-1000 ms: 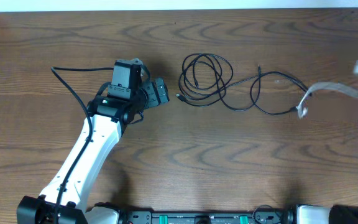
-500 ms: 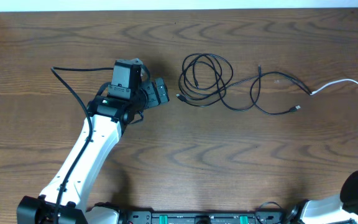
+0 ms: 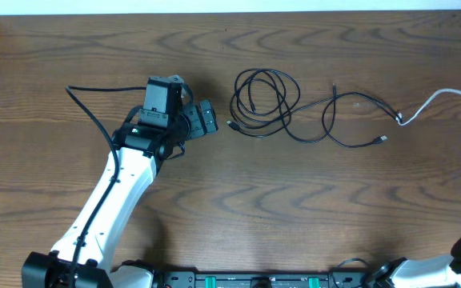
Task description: Untangle cables
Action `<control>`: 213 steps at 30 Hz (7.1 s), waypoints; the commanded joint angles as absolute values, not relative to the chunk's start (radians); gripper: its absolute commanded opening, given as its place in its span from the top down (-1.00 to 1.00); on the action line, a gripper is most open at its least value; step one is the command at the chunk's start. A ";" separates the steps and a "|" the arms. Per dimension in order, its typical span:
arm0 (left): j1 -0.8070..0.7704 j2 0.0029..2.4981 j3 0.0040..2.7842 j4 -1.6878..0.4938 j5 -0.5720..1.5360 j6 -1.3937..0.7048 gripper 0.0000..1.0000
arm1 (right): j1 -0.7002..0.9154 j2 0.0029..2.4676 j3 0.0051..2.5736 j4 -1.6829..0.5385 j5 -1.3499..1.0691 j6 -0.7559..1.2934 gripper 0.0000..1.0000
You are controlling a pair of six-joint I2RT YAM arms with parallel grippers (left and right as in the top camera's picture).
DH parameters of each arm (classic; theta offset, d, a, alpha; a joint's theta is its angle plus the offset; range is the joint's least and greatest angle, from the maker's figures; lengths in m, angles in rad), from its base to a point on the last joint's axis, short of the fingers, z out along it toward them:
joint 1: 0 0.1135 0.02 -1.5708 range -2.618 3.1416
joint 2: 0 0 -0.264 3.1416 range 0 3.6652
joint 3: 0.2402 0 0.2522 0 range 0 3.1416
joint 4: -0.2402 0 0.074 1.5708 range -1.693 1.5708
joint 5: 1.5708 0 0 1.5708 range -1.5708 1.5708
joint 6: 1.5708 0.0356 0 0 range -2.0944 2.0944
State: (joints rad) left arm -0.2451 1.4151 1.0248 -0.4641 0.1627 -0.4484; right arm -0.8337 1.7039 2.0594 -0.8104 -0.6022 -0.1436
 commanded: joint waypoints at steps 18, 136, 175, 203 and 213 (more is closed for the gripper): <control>-0.245 1.405 1.025 -0.464 0.165 -0.447 -1.00 | -1.011 1.655 2.061 -0.827 -1.079 -0.251 0.98; -0.245 1.405 1.025 -0.464 0.165 -0.447 -1.00 | -0.888 1.723 1.694 -1.053 0.030 0.120 0.97; -0.245 1.405 1.025 -0.464 0.165 -0.447 -1.00 | -0.809 1.671 1.693 -1.006 0.066 0.088 0.95; -0.245 1.405 1.025 -0.464 0.165 -0.447 -1.00 | -0.810 1.751 1.694 -1.064 -0.049 0.108 0.25; -0.245 1.405 1.025 -0.464 0.165 -0.447 -1.00 | -0.691 1.530 1.694 -1.086 -0.308 0.109 0.18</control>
